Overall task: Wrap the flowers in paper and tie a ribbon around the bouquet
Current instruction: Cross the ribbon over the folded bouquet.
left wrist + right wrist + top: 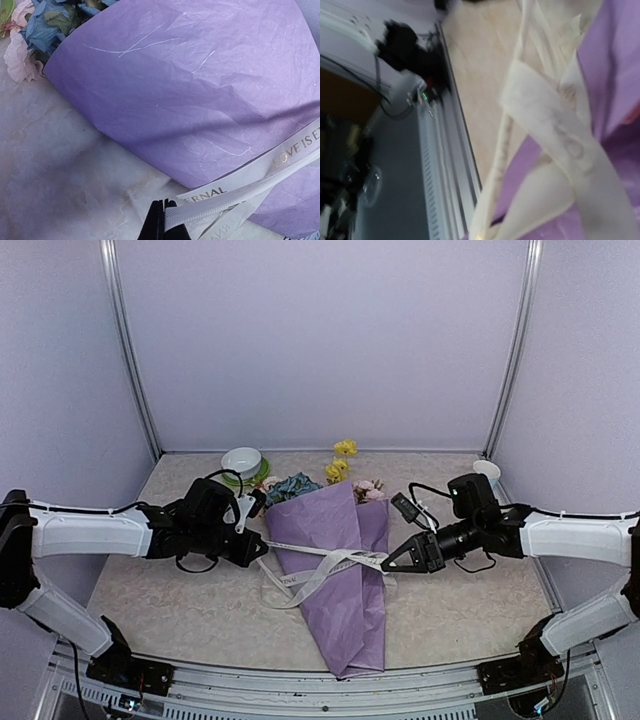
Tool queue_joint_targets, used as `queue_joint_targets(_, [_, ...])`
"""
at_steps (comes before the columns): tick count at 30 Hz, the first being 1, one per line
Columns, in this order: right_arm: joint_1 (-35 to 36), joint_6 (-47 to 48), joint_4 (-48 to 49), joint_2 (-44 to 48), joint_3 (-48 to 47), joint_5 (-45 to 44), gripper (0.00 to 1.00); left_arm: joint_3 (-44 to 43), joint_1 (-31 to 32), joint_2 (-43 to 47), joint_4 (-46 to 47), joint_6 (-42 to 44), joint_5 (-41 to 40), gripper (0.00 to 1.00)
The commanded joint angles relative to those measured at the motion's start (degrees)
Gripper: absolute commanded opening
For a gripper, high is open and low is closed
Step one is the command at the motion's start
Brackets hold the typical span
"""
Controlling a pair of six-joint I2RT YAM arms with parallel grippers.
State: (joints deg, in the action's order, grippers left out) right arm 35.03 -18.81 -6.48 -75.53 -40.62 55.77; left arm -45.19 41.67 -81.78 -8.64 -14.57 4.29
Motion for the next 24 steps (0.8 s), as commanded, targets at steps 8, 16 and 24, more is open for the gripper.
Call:
queue_joint_targets(8, [-16.92,-20.53,24.11,7.58,14.86,12.30,0.00,9.48,-11.83,2.58,4.40,-7.01,-11.93,0.00])
queue_joint_targets(16, [-19.72,-13.99,12.28,9.21,17.21,0.02,0.00,11.80,-14.91,2.24,9.95,-9.42,-8.15,0.00])
queue_joint_targets(24, [-19.00,-15.86,16.13,6.26,19.17,-1.39,0.00,11.16,-9.54,4.55,11.25,-5.67,-2.91,0.00])
